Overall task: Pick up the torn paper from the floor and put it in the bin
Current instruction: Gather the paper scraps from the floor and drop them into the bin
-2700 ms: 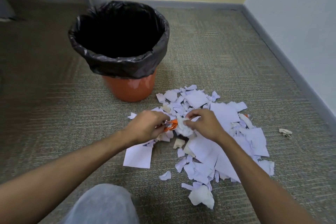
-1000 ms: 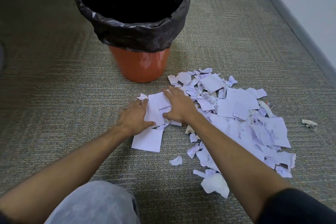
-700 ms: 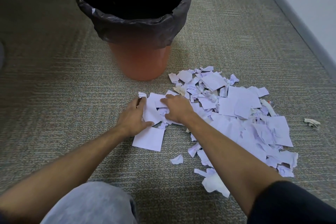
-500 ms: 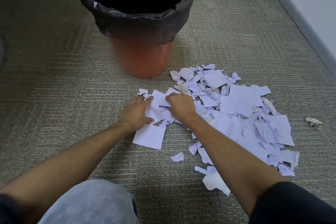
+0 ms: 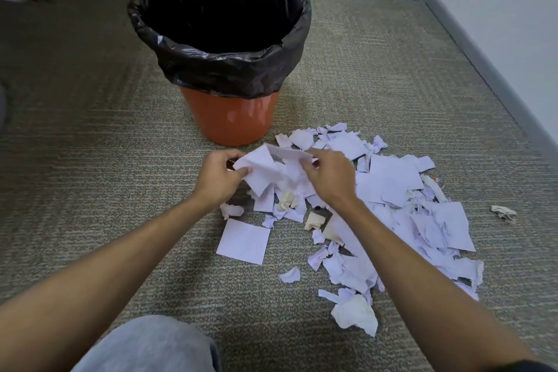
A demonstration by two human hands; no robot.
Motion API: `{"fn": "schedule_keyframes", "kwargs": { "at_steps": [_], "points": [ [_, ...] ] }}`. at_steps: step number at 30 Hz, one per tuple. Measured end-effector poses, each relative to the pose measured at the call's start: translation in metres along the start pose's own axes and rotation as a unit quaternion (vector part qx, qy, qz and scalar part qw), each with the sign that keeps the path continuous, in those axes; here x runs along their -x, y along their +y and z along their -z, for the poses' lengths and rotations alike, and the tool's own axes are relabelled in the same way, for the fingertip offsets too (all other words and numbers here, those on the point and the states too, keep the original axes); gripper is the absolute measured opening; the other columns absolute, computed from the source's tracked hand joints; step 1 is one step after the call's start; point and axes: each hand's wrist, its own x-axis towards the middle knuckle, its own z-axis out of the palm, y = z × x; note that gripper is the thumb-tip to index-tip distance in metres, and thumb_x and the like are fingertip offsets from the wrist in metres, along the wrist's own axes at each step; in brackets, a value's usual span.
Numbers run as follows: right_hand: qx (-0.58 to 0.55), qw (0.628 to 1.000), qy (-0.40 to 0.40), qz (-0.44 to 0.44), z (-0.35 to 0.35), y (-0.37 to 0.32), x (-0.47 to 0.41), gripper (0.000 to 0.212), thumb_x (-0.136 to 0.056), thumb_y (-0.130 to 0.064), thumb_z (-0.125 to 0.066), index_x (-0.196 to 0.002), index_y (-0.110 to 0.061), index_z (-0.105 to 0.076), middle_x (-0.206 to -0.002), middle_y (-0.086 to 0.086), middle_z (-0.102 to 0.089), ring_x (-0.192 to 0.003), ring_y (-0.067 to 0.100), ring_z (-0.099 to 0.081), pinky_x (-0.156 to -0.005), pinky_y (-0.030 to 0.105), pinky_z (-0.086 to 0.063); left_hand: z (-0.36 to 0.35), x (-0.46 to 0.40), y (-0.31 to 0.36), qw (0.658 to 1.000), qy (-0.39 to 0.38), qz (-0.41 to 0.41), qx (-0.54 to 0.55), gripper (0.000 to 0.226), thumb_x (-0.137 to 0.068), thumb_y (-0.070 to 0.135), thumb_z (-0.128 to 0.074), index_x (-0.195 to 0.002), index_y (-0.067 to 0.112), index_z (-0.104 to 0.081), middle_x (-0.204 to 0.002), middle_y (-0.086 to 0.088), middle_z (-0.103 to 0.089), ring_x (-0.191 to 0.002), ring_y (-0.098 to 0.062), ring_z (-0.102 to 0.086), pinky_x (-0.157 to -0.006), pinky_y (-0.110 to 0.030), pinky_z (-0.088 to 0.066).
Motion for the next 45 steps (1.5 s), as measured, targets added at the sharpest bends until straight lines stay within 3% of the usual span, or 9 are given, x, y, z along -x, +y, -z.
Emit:
{"fn": "schedule_keyframes", "kwargs": {
  "at_steps": [5, 10, 20, 26, 30, 33, 36, 41, 45],
  "points": [
    [-0.138, 0.985, 0.096, -0.039, 0.059, 0.000, -0.021, 0.021, -0.087, -0.035, -0.068, -0.094, -0.017, -0.077, -0.078, -0.001, -0.073, -0.071, 0.016, -0.067, -0.064, 0.033, -0.053, 0.018, -0.011, 0.065, 0.994, 0.036, -0.088, 0.045, 0.010, -0.084, 0.014, -0.074, -0.091, 0.020, -0.074, -0.082, 0.011, -0.072, -0.074, -0.017, -0.069, -0.070, -0.042, -0.059],
    [-0.254, 0.949, 0.184, -0.014, 0.127, -0.037, -0.053, 0.020, -0.085, -0.032, -0.072, -0.083, -0.012, -0.076, -0.072, 0.002, -0.073, -0.065, 0.021, -0.067, -0.062, 0.035, -0.053, 0.048, -0.020, 0.143, 0.970, 0.116, -0.212, 0.023, 0.009, -0.087, 0.017, -0.070, -0.096, 0.015, -0.074, -0.084, 0.012, -0.071, -0.079, -0.003, -0.067, -0.068, -0.028, -0.056],
    [-0.195, 0.969, 0.140, 0.061, 0.130, -0.117, -0.155, 0.026, -0.076, -0.027, -0.069, -0.070, -0.001, -0.068, -0.068, 0.015, -0.070, -0.059, 0.018, -0.062, -0.057, 0.032, -0.047, 0.112, -0.099, 0.164, 0.966, 0.244, -0.078, 0.044, 0.016, -0.085, 0.025, -0.065, -0.085, 0.011, -0.073, -0.078, -0.005, -0.073, -0.075, -0.021, -0.071, -0.076, -0.042, -0.059],
    [-0.190, 0.976, 0.101, 0.042, 0.109, -0.126, -0.156, 0.033, -0.089, -0.038, -0.062, -0.109, -0.015, -0.072, -0.088, -0.002, -0.074, -0.080, 0.014, -0.071, -0.081, 0.036, -0.058, 0.106, -0.100, 0.149, 0.967, 0.244, -0.060, -0.043, 0.044, -0.084, 0.041, -0.066, -0.119, 0.013, -0.067, -0.102, 0.001, -0.070, -0.099, -0.014, -0.063, -0.093, -0.035, -0.051],
    [-0.169, 0.977, 0.122, 0.047, 0.104, -0.110, -0.119, 0.027, -0.089, -0.035, -0.060, -0.107, -0.020, -0.073, -0.092, -0.012, -0.073, -0.088, 0.003, -0.066, -0.081, 0.025, -0.054, 0.090, -0.064, 0.133, 0.930, 0.264, -0.235, -0.105, 0.031, -0.088, 0.030, -0.058, -0.116, 0.016, -0.062, -0.095, 0.002, -0.063, -0.091, -0.016, -0.055, -0.077, -0.036, -0.049],
    [-0.164, 0.980, 0.104, 0.041, 0.087, -0.088, -0.085, 0.024, -0.087, -0.033, -0.060, -0.105, -0.023, -0.074, -0.096, -0.012, -0.074, -0.091, 0.003, -0.066, -0.083, 0.027, -0.054, 0.071, -0.032, 0.117, 0.914, 0.216, -0.319, -0.126, 0.023, -0.089, 0.020, -0.059, -0.111, 0.012, -0.063, -0.089, 0.000, -0.062, -0.084, -0.017, -0.054, -0.072, -0.036, -0.047],
    [-0.161, 0.986, 0.039, 0.023, 0.057, -0.059, -0.054, 0.021, -0.086, -0.030, -0.060, -0.100, -0.023, -0.074, -0.095, -0.012, -0.074, -0.088, 0.008, -0.067, -0.083, 0.035, -0.056, 0.048, -0.008, 0.083, 0.925, 0.116, -0.321, -0.165, 0.019, -0.089, 0.018, -0.060, -0.107, 0.012, -0.064, -0.092, 0.000, -0.063, -0.083, -0.016, -0.056, -0.071, -0.039, -0.050],
    [-0.071, 0.989, -0.130, -0.014, 0.003, -0.020, -0.015, 0.032, -0.084, -0.033, -0.067, -0.115, -0.025, -0.068, -0.111, -0.006, -0.071, -0.089, 0.015, -0.067, -0.083, 0.038, -0.056, 0.011, 0.018, 0.023, 0.940, -0.047, -0.218, -0.258, 0.044, -0.088, 0.037, -0.057, -0.126, 0.015, -0.058, -0.116, 0.000, -0.061, -0.104, -0.019, -0.057, -0.083, -0.040, -0.051],
    [0.001, 0.977, -0.215, -0.008, -0.028, -0.008, 0.008, 0.049, -0.086, -0.042, -0.066, -0.131, -0.023, -0.057, -0.128, -0.001, -0.063, -0.110, 0.020, -0.062, -0.089, 0.037, -0.052, -0.006, 0.033, -0.009, 0.888, -0.194, -0.104, -0.404, 0.077, -0.086, 0.058, -0.058, -0.148, 0.018, -0.033, -0.153, -0.007, -0.033, -0.138, -0.024, -0.033, -0.104, -0.043, -0.042]
  ]
}}
